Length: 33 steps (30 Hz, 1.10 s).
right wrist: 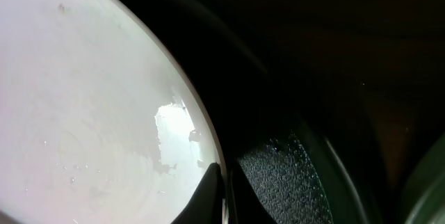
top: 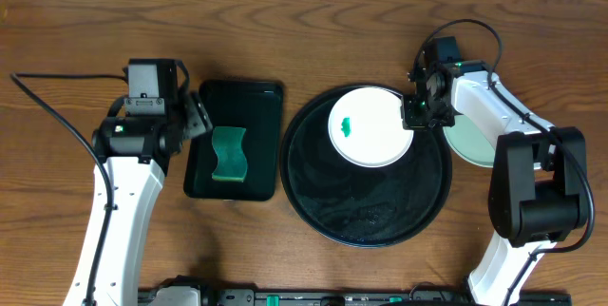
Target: Clean dirty plates on tray and stack at the side
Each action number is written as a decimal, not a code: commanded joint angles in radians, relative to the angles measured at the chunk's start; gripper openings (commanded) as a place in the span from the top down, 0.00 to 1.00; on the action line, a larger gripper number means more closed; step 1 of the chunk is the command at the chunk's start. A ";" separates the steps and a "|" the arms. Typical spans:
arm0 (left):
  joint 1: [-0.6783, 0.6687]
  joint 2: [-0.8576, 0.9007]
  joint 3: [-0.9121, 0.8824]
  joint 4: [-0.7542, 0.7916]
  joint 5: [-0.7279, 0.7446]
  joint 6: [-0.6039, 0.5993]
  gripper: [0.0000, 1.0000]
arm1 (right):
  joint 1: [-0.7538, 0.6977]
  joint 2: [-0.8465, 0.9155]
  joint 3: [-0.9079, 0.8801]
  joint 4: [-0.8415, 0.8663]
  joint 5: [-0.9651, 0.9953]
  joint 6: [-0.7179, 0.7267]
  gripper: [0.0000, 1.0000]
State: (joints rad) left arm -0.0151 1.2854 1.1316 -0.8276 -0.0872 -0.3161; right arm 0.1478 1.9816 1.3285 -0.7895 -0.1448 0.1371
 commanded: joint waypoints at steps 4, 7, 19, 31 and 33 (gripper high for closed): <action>-0.031 0.020 -0.039 -0.109 0.229 0.005 0.49 | 0.004 0.000 -0.003 0.001 -0.017 -0.004 0.96; -0.066 0.046 -0.034 -0.156 0.237 0.005 0.55 | 0.005 0.000 -0.003 0.001 -0.018 -0.004 0.96; -0.083 0.283 0.055 -0.215 0.233 0.010 0.47 | 0.005 0.000 -0.003 0.000 -0.018 -0.004 0.95; -0.083 0.392 0.054 -0.069 0.172 0.031 0.51 | 0.005 0.000 -0.003 0.000 -0.018 -0.004 0.95; -0.083 0.400 0.050 -0.066 0.169 0.031 0.51 | 0.005 0.000 -0.003 0.000 -0.018 -0.004 0.95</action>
State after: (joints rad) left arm -0.0963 1.6661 1.1675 -0.8925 0.1200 -0.3050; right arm 0.1478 1.9816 1.3285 -0.7898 -0.1493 0.1371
